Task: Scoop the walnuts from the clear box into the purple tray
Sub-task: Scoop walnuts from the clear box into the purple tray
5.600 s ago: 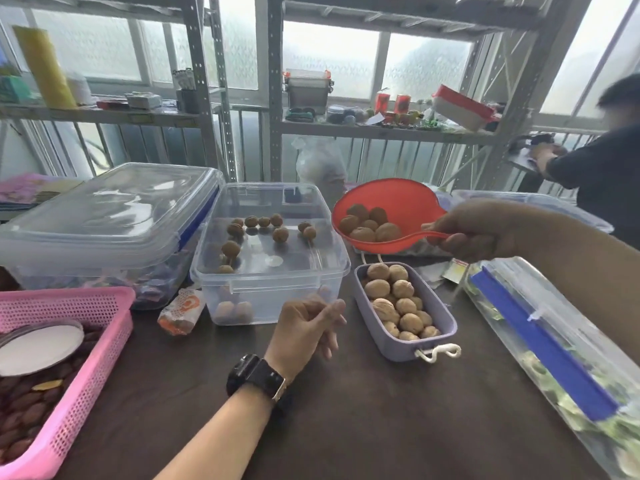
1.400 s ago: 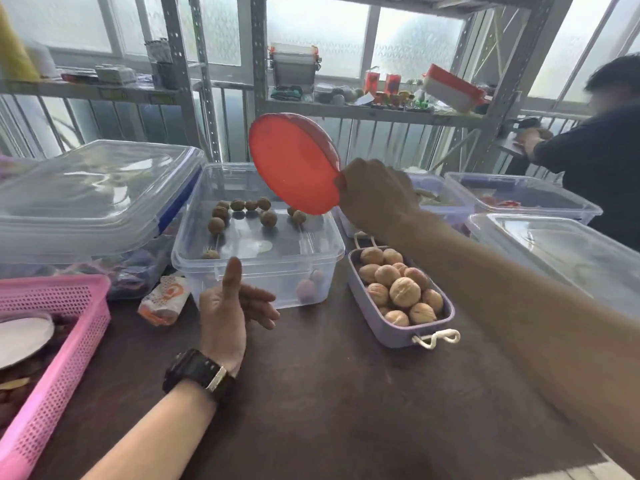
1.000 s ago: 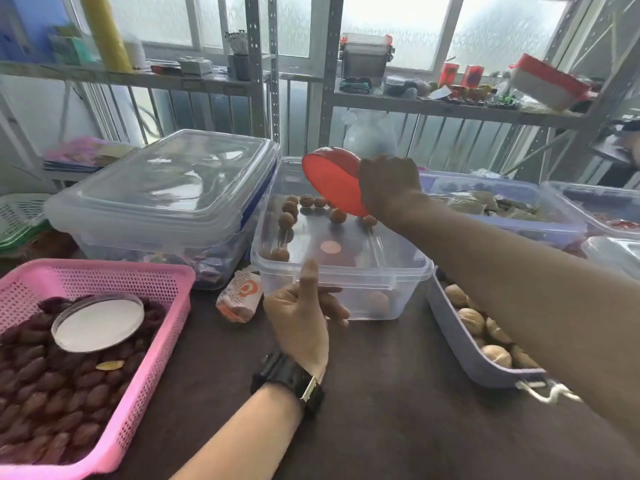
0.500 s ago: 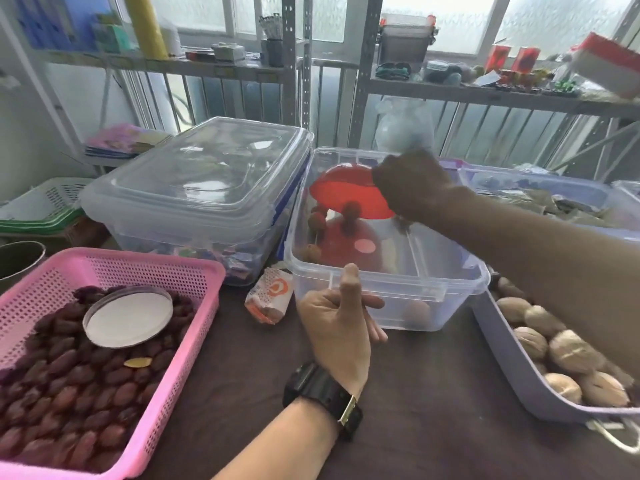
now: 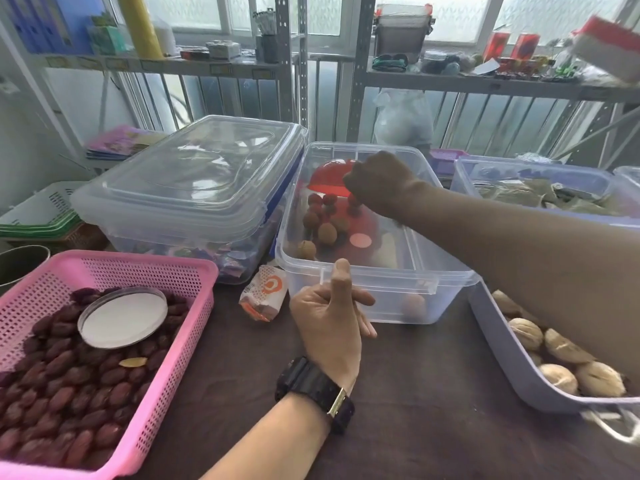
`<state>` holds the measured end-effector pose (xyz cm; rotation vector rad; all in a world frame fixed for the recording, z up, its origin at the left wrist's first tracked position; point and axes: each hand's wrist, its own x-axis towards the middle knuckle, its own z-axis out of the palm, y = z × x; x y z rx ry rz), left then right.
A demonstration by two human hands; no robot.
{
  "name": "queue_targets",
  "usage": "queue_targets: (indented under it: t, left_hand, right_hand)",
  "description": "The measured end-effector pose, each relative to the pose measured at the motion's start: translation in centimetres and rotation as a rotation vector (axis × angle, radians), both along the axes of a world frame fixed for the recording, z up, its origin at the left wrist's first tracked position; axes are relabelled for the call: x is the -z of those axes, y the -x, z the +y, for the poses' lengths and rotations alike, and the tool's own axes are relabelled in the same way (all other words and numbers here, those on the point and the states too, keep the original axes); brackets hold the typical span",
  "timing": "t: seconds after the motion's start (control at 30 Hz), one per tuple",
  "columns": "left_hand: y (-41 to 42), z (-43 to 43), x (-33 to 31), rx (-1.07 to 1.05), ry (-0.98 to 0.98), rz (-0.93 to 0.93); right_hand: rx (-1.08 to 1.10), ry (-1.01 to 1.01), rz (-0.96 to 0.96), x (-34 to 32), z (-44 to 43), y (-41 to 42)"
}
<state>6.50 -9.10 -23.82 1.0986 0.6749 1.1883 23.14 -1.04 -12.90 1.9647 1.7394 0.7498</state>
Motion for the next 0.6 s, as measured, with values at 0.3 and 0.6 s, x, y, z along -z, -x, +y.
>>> queue_targets:
  t: [0.3, 0.6]
  left_hand:
    - [0.0, 0.1, 0.1, -0.004, -0.032, -0.013]
    - [0.0, 0.1, -0.2, 0.002, -0.015, -0.026]
  right_hand:
    - [-0.060, -0.033, 0.120, -3.6, -2.8, -1.9]
    - [0.266, 0.093, 0.746, -4.9, -4.8, -2.4]
